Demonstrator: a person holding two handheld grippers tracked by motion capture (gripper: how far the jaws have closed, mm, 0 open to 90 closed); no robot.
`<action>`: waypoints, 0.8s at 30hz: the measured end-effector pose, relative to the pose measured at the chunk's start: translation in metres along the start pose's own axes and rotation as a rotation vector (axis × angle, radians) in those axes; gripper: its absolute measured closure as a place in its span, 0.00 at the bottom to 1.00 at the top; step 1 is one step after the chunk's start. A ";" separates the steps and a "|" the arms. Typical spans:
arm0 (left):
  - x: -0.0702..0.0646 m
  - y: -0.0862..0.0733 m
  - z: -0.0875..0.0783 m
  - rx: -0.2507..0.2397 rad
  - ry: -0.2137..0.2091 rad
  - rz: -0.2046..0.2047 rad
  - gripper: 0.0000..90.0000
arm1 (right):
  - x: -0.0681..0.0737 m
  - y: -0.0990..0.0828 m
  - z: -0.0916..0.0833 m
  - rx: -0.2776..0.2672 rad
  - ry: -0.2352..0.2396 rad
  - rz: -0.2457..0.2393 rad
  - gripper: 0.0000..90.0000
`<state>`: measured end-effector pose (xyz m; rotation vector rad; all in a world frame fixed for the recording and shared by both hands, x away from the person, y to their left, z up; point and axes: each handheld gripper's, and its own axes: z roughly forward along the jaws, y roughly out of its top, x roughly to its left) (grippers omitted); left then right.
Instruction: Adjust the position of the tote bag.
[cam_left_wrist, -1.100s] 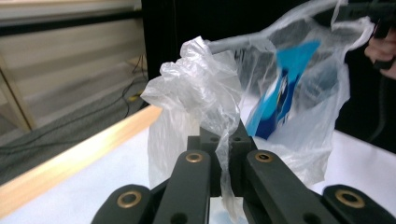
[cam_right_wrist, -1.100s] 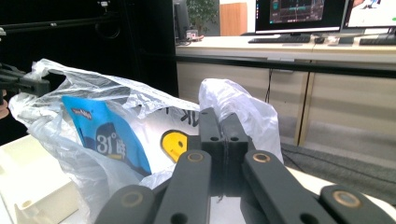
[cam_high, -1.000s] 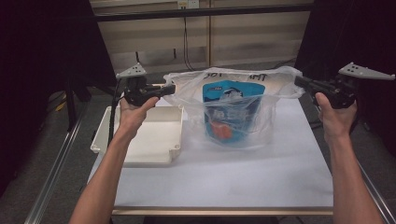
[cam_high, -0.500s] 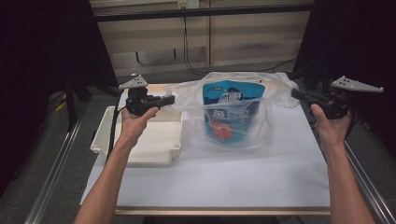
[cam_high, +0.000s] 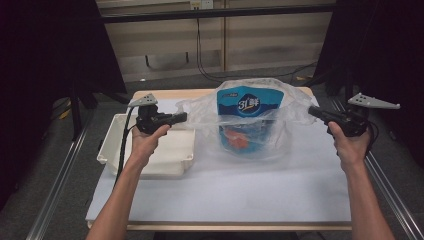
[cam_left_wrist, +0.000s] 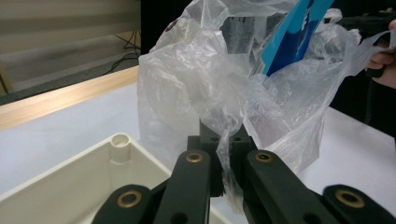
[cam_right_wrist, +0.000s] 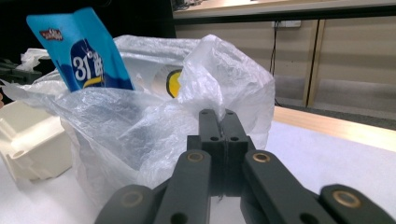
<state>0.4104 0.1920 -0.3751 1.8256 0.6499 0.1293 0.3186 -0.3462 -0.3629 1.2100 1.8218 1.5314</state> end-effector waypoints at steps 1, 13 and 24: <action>0.000 -0.002 0.000 -0.004 0.000 -0.006 1.00 | 0.000 -0.003 0.001 0.000 0.000 0.002 1.00; 0.003 -0.023 0.004 0.020 0.004 -0.011 1.00 | -0.004 -0.032 0.010 0.036 0.007 0.031 1.00; 0.009 -0.043 0.004 0.059 0.034 -0.017 1.00 | -0.007 -0.053 0.015 0.075 -0.005 0.061 1.00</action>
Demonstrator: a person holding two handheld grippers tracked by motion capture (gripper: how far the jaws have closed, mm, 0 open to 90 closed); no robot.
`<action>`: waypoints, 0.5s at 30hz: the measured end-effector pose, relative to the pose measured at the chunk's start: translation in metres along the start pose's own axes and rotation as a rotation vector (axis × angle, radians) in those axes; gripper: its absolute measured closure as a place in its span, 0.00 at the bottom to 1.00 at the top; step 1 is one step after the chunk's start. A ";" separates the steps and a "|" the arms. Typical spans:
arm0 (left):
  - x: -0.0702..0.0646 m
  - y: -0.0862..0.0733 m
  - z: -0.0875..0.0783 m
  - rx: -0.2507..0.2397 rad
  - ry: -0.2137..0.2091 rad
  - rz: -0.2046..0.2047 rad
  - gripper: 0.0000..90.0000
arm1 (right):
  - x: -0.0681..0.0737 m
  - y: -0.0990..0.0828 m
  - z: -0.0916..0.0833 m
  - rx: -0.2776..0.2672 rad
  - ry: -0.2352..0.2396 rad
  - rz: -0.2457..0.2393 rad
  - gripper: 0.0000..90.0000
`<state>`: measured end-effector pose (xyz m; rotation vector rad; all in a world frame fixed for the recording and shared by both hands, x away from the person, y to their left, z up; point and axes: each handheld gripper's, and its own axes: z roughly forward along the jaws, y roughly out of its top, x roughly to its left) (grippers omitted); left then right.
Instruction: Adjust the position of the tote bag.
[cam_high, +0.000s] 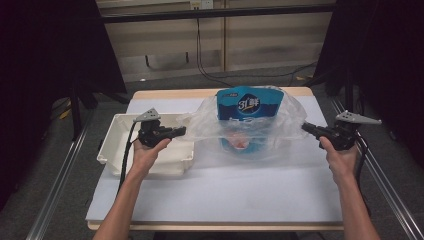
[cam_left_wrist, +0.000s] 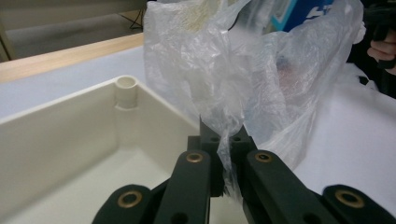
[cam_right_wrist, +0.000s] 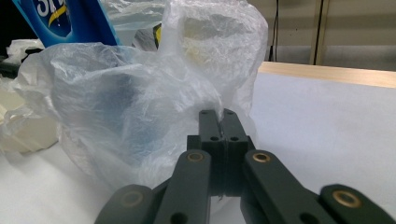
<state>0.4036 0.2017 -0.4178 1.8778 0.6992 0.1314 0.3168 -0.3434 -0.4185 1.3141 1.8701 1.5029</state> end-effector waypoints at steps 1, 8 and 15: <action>0.002 -0.002 0.000 0.002 0.005 -0.008 1.00 | 0.000 -0.001 0.000 0.006 0.002 -0.009 1.00; 0.002 -0.007 0.003 0.040 0.017 0.003 1.00 | 0.000 -0.012 0.009 0.060 -0.010 -0.009 1.00; 0.002 -0.011 0.010 0.062 0.008 0.010 1.00 | -0.003 -0.018 0.009 0.082 -0.019 -0.005 1.00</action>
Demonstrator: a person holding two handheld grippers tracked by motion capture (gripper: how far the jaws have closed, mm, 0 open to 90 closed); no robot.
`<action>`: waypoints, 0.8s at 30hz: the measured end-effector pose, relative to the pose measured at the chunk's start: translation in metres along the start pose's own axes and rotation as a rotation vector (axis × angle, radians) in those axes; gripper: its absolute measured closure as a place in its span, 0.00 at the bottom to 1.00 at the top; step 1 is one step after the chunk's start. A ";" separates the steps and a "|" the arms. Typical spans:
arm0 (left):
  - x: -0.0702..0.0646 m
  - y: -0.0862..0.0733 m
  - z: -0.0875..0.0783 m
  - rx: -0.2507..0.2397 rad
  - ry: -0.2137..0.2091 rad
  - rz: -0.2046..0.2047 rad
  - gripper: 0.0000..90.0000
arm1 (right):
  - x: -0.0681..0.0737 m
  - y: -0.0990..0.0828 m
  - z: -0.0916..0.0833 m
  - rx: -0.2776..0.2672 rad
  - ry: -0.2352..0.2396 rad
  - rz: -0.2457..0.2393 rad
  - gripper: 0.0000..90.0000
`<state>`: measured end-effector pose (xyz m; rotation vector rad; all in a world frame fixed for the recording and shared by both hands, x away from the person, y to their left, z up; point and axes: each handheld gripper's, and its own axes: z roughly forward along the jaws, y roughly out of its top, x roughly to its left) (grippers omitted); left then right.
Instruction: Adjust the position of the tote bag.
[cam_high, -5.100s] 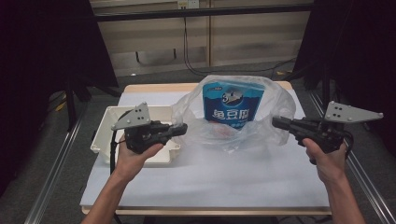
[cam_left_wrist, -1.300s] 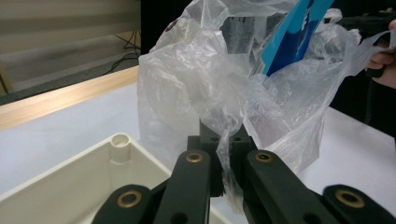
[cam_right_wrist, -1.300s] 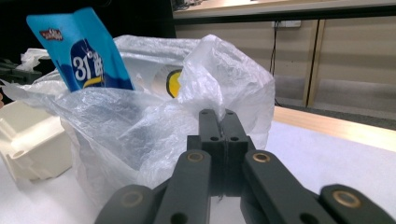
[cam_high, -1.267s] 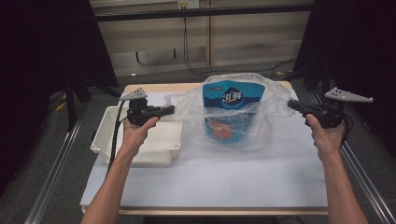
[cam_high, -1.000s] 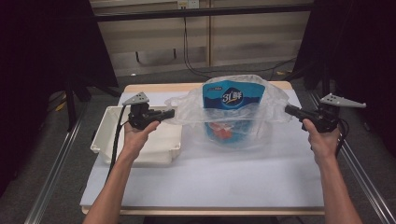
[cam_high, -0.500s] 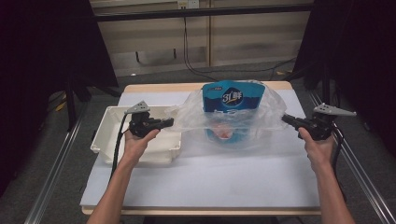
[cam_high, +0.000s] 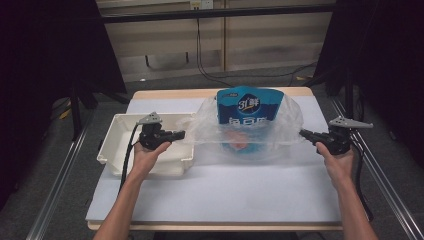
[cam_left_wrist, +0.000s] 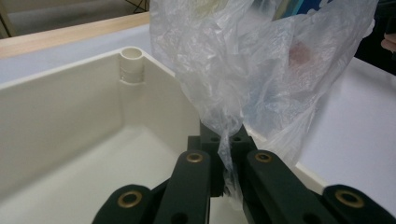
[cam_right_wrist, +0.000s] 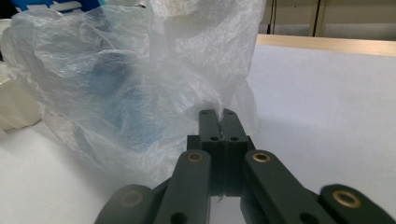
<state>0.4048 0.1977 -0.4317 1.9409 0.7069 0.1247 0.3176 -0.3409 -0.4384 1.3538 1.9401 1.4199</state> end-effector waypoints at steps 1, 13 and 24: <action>0.000 -0.001 0.002 0.006 0.001 -0.003 1.00 | -0.001 -0.002 0.001 0.008 -0.001 0.003 1.00; -0.001 -0.005 0.009 0.043 0.014 0.004 1.00 | -0.006 -0.013 0.017 0.106 -0.043 -0.014 1.00; -0.006 -0.005 0.010 0.056 0.003 0.021 1.00 | -0.013 -0.028 0.024 0.188 -0.069 -0.015 1.00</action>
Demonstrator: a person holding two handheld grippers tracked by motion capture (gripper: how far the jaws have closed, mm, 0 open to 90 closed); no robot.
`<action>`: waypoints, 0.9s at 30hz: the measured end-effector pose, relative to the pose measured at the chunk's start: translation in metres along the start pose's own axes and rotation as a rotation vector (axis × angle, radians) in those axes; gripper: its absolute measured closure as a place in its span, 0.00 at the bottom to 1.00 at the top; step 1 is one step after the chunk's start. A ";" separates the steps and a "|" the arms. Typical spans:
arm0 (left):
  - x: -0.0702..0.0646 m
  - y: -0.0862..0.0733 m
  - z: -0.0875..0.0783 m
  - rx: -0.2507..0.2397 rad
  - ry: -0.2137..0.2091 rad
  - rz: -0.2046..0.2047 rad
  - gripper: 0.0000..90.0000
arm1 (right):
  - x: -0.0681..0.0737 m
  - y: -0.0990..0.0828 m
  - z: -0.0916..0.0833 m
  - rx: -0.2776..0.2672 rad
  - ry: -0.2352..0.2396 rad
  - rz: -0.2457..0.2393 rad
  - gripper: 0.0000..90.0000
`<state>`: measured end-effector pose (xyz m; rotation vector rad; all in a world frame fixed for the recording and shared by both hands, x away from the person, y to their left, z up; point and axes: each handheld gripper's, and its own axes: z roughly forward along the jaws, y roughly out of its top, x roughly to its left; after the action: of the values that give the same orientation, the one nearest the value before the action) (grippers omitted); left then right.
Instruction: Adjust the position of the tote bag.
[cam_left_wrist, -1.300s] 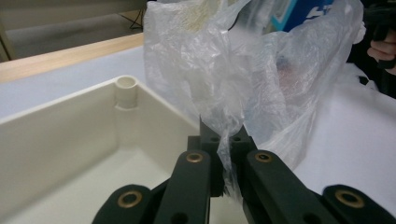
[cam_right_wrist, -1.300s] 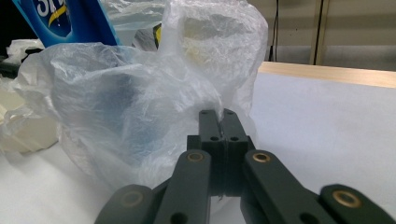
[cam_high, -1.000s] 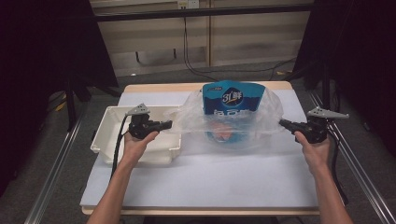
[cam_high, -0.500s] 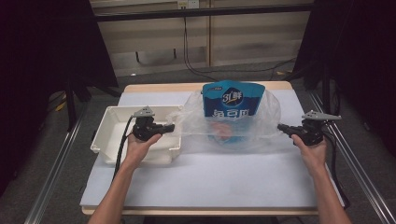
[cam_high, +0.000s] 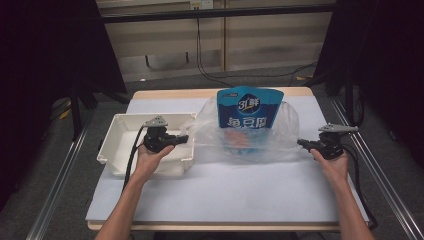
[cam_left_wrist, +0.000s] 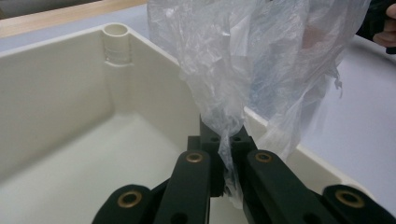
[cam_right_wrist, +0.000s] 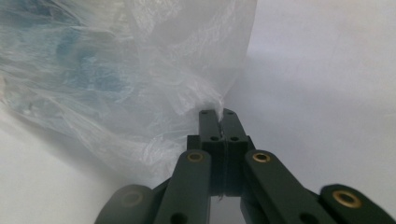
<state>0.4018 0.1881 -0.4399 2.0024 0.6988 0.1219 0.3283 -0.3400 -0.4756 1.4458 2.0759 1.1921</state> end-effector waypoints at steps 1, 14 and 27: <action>-0.001 0.000 0.000 -0.006 0.000 -0.004 1.00 | 0.000 -0.001 0.002 0.017 -0.003 -0.003 1.00; -0.004 0.000 0.004 0.030 0.003 0.011 1.00 | -0.001 -0.007 0.009 0.102 -0.046 -0.043 1.00; -0.014 0.011 -0.020 -0.068 0.035 0.008 0.49 | 0.006 0.007 -0.027 -0.070 -0.063 -0.048 0.57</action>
<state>0.3880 0.1923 -0.4180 1.9427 0.6998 0.1842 0.3118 -0.3454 -0.4532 1.3763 1.9958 1.1732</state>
